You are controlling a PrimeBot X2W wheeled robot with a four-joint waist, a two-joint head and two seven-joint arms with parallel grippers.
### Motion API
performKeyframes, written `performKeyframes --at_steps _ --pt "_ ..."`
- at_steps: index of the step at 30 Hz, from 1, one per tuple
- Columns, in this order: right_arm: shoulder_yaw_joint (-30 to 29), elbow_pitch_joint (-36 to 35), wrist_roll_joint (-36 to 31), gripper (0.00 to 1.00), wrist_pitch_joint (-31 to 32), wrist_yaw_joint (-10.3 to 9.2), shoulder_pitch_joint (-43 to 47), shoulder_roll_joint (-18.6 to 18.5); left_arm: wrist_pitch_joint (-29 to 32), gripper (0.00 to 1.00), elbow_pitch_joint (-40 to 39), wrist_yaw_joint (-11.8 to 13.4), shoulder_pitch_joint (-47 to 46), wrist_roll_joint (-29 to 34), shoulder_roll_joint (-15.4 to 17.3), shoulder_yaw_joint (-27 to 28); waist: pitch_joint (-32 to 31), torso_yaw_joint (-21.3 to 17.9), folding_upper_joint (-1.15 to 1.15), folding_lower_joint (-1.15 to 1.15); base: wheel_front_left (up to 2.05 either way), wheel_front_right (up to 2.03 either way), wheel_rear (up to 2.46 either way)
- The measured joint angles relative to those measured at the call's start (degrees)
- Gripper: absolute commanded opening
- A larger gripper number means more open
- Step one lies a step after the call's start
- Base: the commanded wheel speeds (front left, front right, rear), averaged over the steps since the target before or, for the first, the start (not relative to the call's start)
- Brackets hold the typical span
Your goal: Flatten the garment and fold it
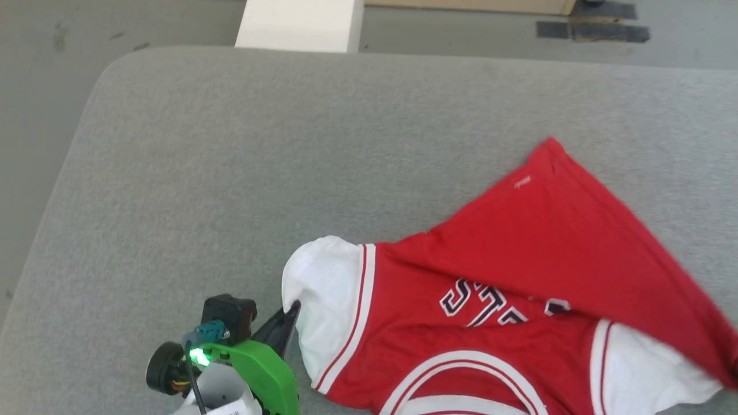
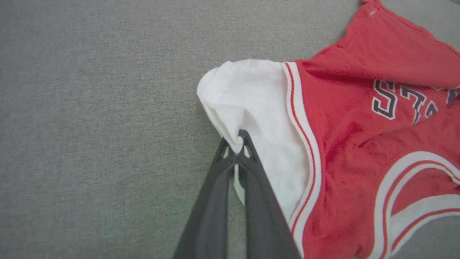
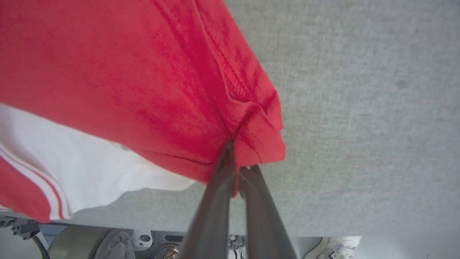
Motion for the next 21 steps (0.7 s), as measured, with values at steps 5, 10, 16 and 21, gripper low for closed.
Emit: performKeyframes --at_steps 5,10,16,21 --pt "-1.76 -4.83 1.34 0.00 2.52 0.00 6.63 3.61 -0.44 0.00 0.66 0.00 0.40 -0.34 -0.15 -0.29 -1.37 -1.05 0.00 0.00 0.00 0.00 0.00" --pt "-2.80 -6.44 1.44 0.00 2.91 0.00 8.84 5.65 -0.52 0.00 1.03 0.07 0.41 -0.36 -0.16 -0.30 -1.92 -1.16 0.00 0.00 0.00 0.00 0.00" --pt "-2.50 -8.21 1.43 1.00 1.99 -0.01 7.09 5.56 -0.51 0.00 0.83 0.09 0.39 -0.37 -0.10 -0.43 -1.73 -0.78 0.00 0.00 0.00 0.00 0.00" --pt "-1.34 -11.47 1.91 1.00 3.03 -0.01 1.02 3.69 -0.47 0.00 -0.48 0.33 0.18 -0.36 0.04 -0.59 -0.99 0.31 0.00 0.00 0.00 0.00 0.00"
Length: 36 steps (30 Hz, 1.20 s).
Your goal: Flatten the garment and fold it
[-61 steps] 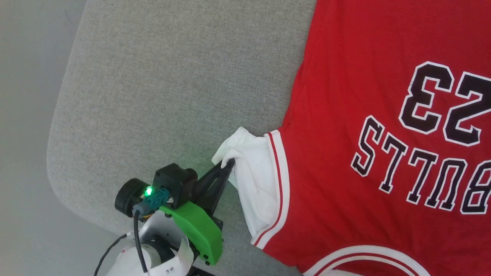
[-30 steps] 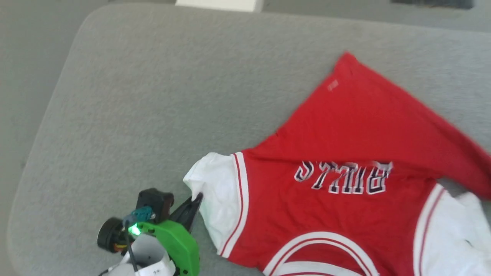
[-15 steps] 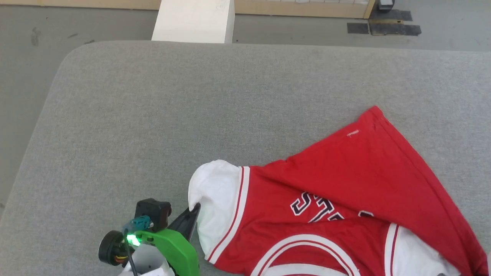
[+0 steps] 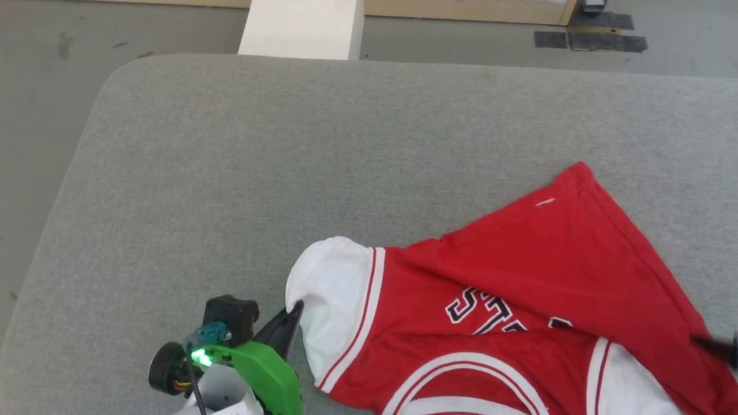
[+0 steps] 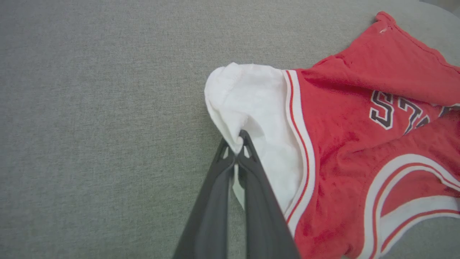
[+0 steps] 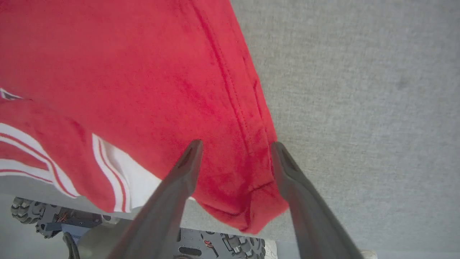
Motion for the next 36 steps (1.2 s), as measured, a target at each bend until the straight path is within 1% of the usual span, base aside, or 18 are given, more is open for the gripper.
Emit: performKeyframes --at_steps 3,7,10,14,17,21,24,27,32,33,34,35,36 --pt "0.92 -1.32 0.19 1.00 0.93 0.00 -6.36 -0.55 0.04 0.00 -1.16 0.14 -0.15 0.05 0.21 -0.11 1.00 0.65 0.00 0.00 0.00 0.00 0.00" --pt "3.91 -0.14 0.01 1.00 0.00 0.00 -15.89 -0.37 0.08 0.00 -2.59 0.18 -1.32 0.51 0.16 -0.68 2.55 1.95 0.00 0.00 0.00 0.00 0.00" --pt "6.43 3.15 -1.24 1.00 -1.69 0.00 -22.04 0.96 0.08 0.00 -3.35 0.16 -2.52 0.63 -0.15 -1.22 4.02 3.07 0.00 0.00 0.00 0.00 0.00" --pt "9.33 8.90 -3.20 1.00 -3.52 0.00 -27.31 1.32 0.04 0.00 -3.72 0.15 -3.65 0.99 -0.75 -1.93 6.19 4.80 0.00 0.00 0.00 0.00 0.00" --pt "10.18 13.45 -4.48 1.00 -5.31 0.00 -30.26 1.59 -0.04 0.00 -3.77 0.14 -4.25 1.03 -1.16 -2.26 7.74 6.10 0.00 0.00 0.00 0.00 0.00" --pt "11.10 19.48 -6.37 1.00 -7.56 0.00 -32.82 1.01 -0.54 0.00 -3.53 -0.03 -5.25 1.05 -1.67 -2.81 9.54 7.93 0.00 0.00 0.00 0.00 0.00" --pt "11.91 22.64 -7.12 1.00 -8.36 0.00 -33.69 0.38 -0.96 0.00 -3.24 -0.10 -5.72 1.05 -2.18 -3.16 10.65 9.19 0.00 0.00 0.00 0.00 0.00" --pt "13.95 23.82 -7.17 1.00 -8.73 0.00 -34.24 -0.93 -1.03 0.00 -2.99 -0.10 -6.04 1.05 -2.37 -3.37 11.70 10.15 0.00 0.00 0.00 0.00 0.00" --pt "18.09 23.87 -7.10 1.00 -9.13 0.02 -34.81 -3.59 -1.22 0.00 -2.79 -0.10 -6.21 1.05 -2.48 -3.48 13.15 11.13 0.00 0.00 0.00 0.00 0.00" --pt "18.64 23.91 -6.99 0.93 -9.12 0.02 -34.93 -3.93 -1.23 0.00 -2.75 -0.10 -6.27 1.05 -2.50 -3.54 13.34 11.29 0.00 0.00 0.00 0.00 0.00" --pt "19.47 23.88 -6.98 0.50 -9.12 0.02 -34.98 -4.42 -1.31 0.00 -2.68 -0.10 -6.33 1.05 -2.53 -3.61 13.47 11.43 0.00 0.00 0.00 0.00 0.00" --pt "20.30 23.84 -6.95 0.00 -9.12 0.02 -35.03 -4.89 -1.43 0.00 -2.64 -0.10 -6.39 1.05 -2.55 -3.66 13.54 11.52 0.00 0.00 0.00 0.00 0.00" --pt "21.15 23.82 -6.73 0.00 -9.13 0.01 -35.18 -5.39 -1.46 0.00 -2.58 -0.10 -6.46 1.05 -2.56 -3.69 13.61 11.60 0.00 0.00 0.00 0.00 0.00"
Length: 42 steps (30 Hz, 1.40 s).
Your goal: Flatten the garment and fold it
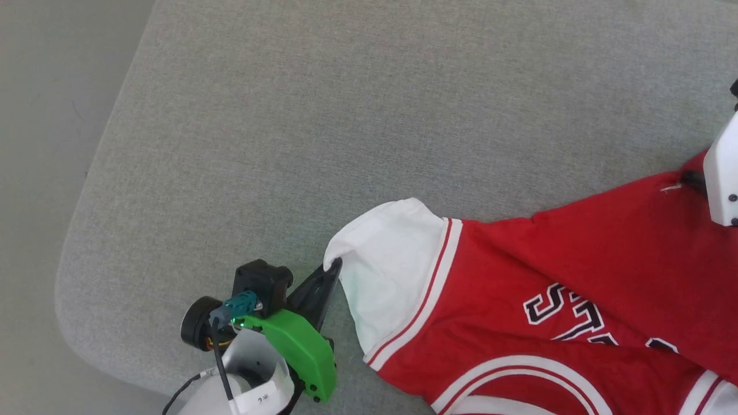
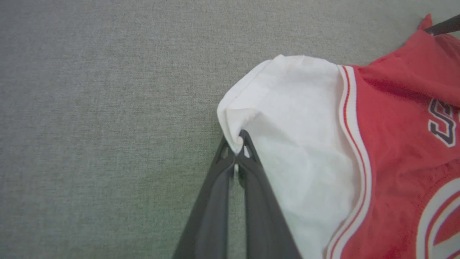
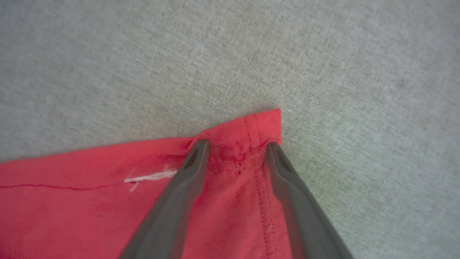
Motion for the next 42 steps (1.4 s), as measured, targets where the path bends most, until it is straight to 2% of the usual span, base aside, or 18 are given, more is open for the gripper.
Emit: performKeyframes --at_steps 6,14,22,26,36,42 --pt "0.81 1.36 1.00 0.00 -2.81 -0.01 -0.25 -0.97 -0.05 0.00 0.79 0.01 -0.24 -0.01 0.00 -0.04 -0.59 -0.08 0.00 0.00 0.00 0.00 0.00" --pt "0.63 3.46 2.97 0.00 -12.66 -0.01 0.09 -0.29 -1.09 0.00 1.35 0.01 -0.21 -0.29 0.31 0.45 -4.21 -1.10 0.00 0.01 0.00 0.00 0.00" --pt "3.86 -2.78 6.50 0.00 -26.83 -0.01 -0.07 -3.82 -3.21 0.00 -1.74 0.33 -1.98 -0.31 2.22 3.68 -9.70 -3.21 0.00 0.01 0.00 0.00 0.00" --pt "4.55 -5.91 8.48 0.00 -30.98 -0.01 -0.55 -5.95 -5.77 0.00 -5.43 0.79 -4.98 -0.55 2.30 6.58 -12.58 -4.86 0.00 0.01 0.00 0.00 0.00" --pt "2.05 -15.22 10.60 0.00 -36.45 -0.01 -1.48 -6.10 -8.38 0.00 -15.27 2.30 -12.00 0.07 4.79 13.22 -17.90 -10.05 0.00 0.01 0.00 0.00 0.00" --pt "-0.86 -21.84 10.60 0.00 -37.46 -0.01 -3.11 -5.38 -8.99 0.00 -20.37 3.13 -18.75 0.75 5.58 16.77 -19.64 -13.29 0.00 0.00 0.00 0.00 0.00"
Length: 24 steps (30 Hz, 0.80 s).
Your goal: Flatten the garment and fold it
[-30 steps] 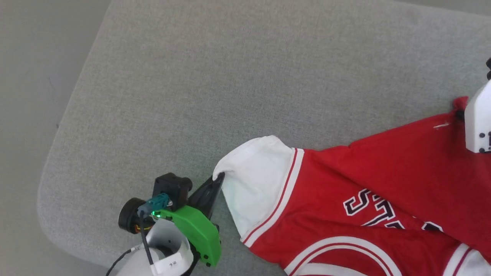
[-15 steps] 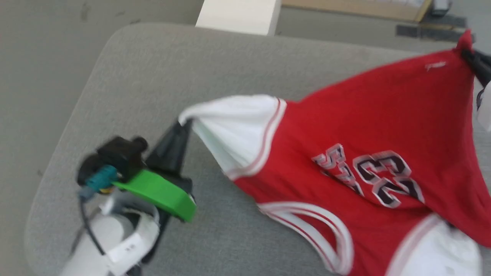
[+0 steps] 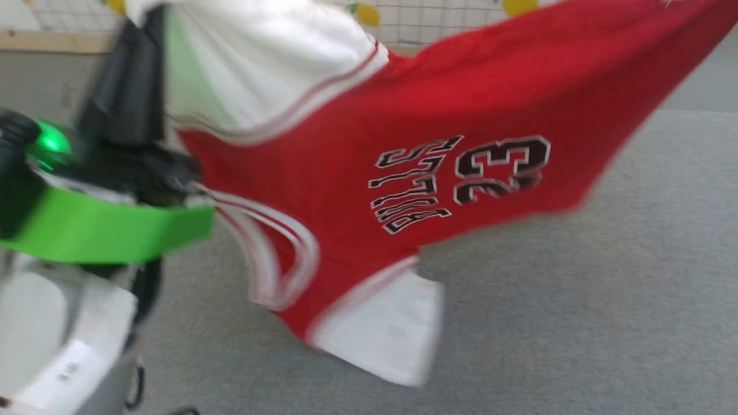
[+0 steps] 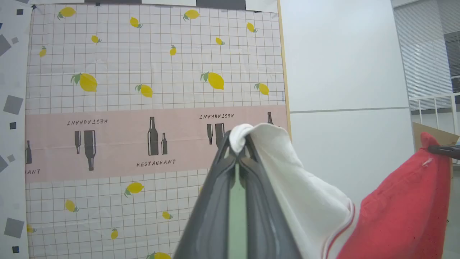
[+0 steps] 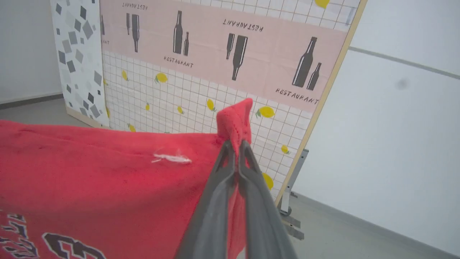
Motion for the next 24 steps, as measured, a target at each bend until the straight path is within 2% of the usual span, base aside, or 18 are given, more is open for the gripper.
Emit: performKeyframes --at_steps 7,12,18,24 --pt "-2.38 -2.18 -0.19 0.00 0.36 0.00 -6.44 2.58 2.03 0.00 1.93 0.01 -12.18 0.30 2.12 3.43 1.23 -3.19 0.00 0.00 0.00 0.00 0.00" --pt "-3.19 0.37 -1.22 0.00 -0.60 0.00 -12.46 5.16 3.97 0.00 7.75 -2.04 -23.40 0.10 3.27 3.77 4.71 -4.45 0.00 0.00 0.00 0.00 0.00" --pt "-2.41 7.36 -3.82 0.00 -3.44 0.00 -22.17 7.56 4.98 0.00 20.41 -5.47 -39.42 -0.78 4.76 3.54 10.88 -5.73 0.00 0.00 0.00 0.00 0.00" --pt "0.14 16.63 -6.62 0.00 -9.37 0.00 -32.40 9.20 2.82 0.00 34.41 -8.06 -53.32 1.07 4.93 1.92 17.46 -7.02 0.00 0.01 0.00 0.00 0.00"
